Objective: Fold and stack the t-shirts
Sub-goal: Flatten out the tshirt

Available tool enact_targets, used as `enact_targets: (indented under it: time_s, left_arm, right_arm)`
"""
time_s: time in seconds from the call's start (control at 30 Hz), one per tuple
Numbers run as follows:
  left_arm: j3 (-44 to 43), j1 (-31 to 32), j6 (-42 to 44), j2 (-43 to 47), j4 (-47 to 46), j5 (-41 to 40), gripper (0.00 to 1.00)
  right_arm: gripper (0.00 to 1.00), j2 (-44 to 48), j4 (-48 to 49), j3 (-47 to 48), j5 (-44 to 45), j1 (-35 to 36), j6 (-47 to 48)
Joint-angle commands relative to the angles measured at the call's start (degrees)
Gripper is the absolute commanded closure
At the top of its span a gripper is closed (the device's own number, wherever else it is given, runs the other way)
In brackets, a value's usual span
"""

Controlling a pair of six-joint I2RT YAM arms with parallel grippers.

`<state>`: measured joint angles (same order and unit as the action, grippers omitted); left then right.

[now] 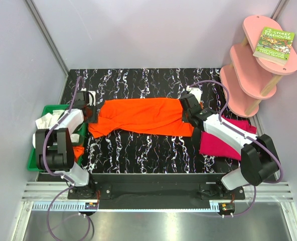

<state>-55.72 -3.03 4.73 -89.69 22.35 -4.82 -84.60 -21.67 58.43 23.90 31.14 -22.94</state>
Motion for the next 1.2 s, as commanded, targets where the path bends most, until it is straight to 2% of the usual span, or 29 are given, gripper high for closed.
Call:
enact_targets:
  time_s: [0.0,0.2,0.43,0.7,1.17]
  left_arm:
    - [-2.6,-1.1,0.2,-2.2,-1.8,-5.9,0.49]
    - [-4.3,-2.1,-0.4,-5.5,-2.0,-8.8,0.49]
    - [-3.8,-3.7,-1.0,-2.7,-2.5,-8.5,0.44]
    - [-4.5,-6.0,-2.4,-3.3,-2.8,-12.7,0.43]
    - [-7.3,-6.8,-0.8,-11.3,-2.6,-21.7,0.41]
  right_arm:
    - [1.0,0.4,2.0,0.3,0.2,0.5,-0.4]
    - [1.0,0.4,2.0,0.0,0.4,0.5,-0.5]
    - [1.0,0.2,2.1,-0.7,0.2,0.5,-1.0]
    - [1.0,-0.3,2.4,-0.7,-0.2,0.5,-1.3]
    - [1.0,1.1,2.4,-2.9,0.3,0.4,-1.4]
